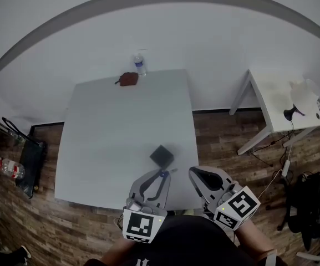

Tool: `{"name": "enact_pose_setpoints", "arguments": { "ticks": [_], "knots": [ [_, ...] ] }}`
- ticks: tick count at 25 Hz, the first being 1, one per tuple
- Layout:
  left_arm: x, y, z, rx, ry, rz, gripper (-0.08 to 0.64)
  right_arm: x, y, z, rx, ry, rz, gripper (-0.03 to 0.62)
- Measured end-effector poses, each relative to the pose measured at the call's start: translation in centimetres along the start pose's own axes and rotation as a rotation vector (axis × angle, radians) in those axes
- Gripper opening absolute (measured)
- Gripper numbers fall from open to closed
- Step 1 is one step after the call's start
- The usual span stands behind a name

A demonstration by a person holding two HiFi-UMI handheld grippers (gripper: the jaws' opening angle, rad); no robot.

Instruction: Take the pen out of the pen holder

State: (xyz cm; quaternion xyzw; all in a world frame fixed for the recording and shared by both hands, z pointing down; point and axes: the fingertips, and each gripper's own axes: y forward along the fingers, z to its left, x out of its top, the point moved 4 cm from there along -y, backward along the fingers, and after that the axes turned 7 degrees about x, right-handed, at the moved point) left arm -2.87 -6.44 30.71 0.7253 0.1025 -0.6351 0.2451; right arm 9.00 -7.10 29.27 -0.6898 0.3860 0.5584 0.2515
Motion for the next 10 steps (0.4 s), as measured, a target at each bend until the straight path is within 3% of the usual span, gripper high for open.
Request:
{"name": "enact_pose_setpoints", "arguments": {
  "ticks": [10],
  "knots": [
    [0.08,0.11,0.31,0.007,0.005,-0.009,0.067,-0.11,0.49,0.08,0.003,-0.002,0.006,0.014]
  ]
}}
